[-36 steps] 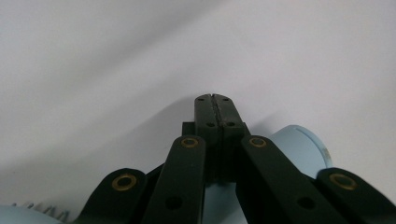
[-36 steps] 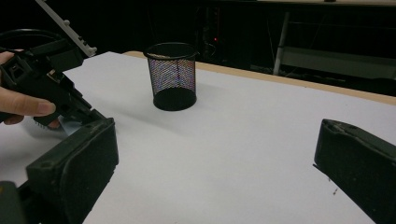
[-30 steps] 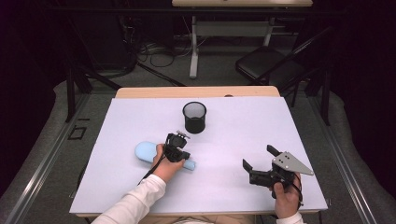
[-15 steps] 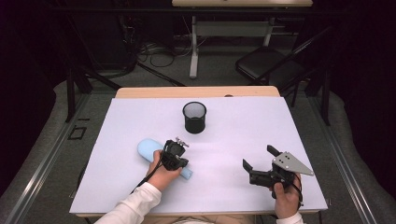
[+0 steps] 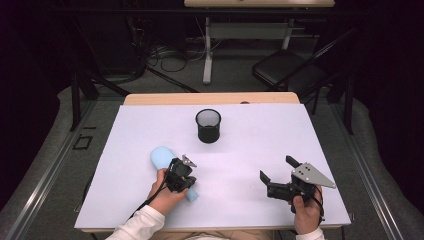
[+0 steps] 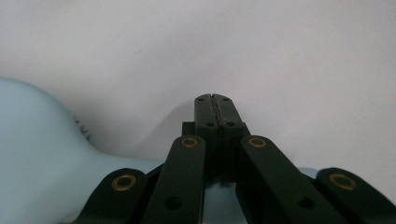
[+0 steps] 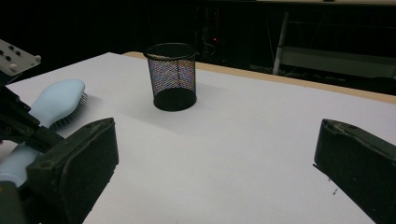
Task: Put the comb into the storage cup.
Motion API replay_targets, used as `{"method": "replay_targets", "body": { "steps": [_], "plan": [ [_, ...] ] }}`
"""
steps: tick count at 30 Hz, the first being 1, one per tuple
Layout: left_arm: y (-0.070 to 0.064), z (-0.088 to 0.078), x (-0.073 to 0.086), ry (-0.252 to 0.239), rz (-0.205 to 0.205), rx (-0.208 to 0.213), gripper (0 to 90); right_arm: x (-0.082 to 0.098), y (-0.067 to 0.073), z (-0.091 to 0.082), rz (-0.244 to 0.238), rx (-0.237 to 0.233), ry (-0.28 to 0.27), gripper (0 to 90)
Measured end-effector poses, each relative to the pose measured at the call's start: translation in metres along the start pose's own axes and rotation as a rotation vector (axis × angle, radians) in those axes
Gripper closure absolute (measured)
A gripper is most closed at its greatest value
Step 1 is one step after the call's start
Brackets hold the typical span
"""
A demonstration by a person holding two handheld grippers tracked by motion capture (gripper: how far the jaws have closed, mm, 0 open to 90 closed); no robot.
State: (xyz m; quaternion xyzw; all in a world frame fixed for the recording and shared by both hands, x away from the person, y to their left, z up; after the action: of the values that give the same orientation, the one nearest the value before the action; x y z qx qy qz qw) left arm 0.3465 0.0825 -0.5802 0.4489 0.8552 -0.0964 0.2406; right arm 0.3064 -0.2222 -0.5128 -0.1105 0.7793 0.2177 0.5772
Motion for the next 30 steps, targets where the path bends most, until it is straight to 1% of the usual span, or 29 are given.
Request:
{"method": "replay_targets", "body": {
  "steps": [5,7,9,13,17,18,22,26,30],
  "plan": [
    [-0.002,-0.005,0.008,-0.007,-0.002,-0.001,90.0,0.0,-0.001,0.0,0.006,-0.001,0.001,0.0],
    [-0.002,-0.006,0.01,-0.008,-0.008,0.005,90.0,0.0,-0.001,0.0,0.004,-0.001,0.0,0.0],
    [-0.002,-0.008,0.013,-0.007,-0.004,0.007,90.0,0.0,0.0,0.0,0.003,-0.002,-0.001,0.0],
    [-0.002,-0.013,0.021,-0.011,-0.017,0.025,90.0,0.0,0.0,0.0,0.004,-0.003,0.001,0.0],
    [-0.002,-0.018,0.026,-0.015,-0.02,0.025,90.0,0.0,-0.001,0.0,0.003,-0.003,0.001,0.0],
    [-0.002,-0.019,0.027,-0.018,-0.026,0.024,90.0,0.0,0.0,0.0,0.004,-0.003,0.001,0.0],
    [-0.002,-0.023,0.033,-0.01,-0.026,0.016,90.0,0.0,0.0,0.0,0.002,-0.006,0.001,0.0],
    [0.0,-0.026,0.04,0.002,-0.015,-0.001,90.0,0.001,0.0,0.0,0.002,-0.006,0.003,0.0],
    [0.002,-0.028,0.044,0.01,-0.021,-0.002,90.0,0.001,0.001,0.0,0.003,-0.007,0.003,0.0]
  ]
}}
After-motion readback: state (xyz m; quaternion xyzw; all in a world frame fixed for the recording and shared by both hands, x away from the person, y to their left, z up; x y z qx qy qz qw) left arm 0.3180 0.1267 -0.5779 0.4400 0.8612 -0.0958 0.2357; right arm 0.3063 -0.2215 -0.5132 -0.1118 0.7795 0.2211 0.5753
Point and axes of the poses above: each handheld gripper's, and its own axes: z roughly forward along the jaws, x roughly out of its underside, y roughly to its left, the point moved 5 cm from there along z, roughly forward along the jaws, and after that the axes turned 11 degrees about z, right-handed, at the moved point
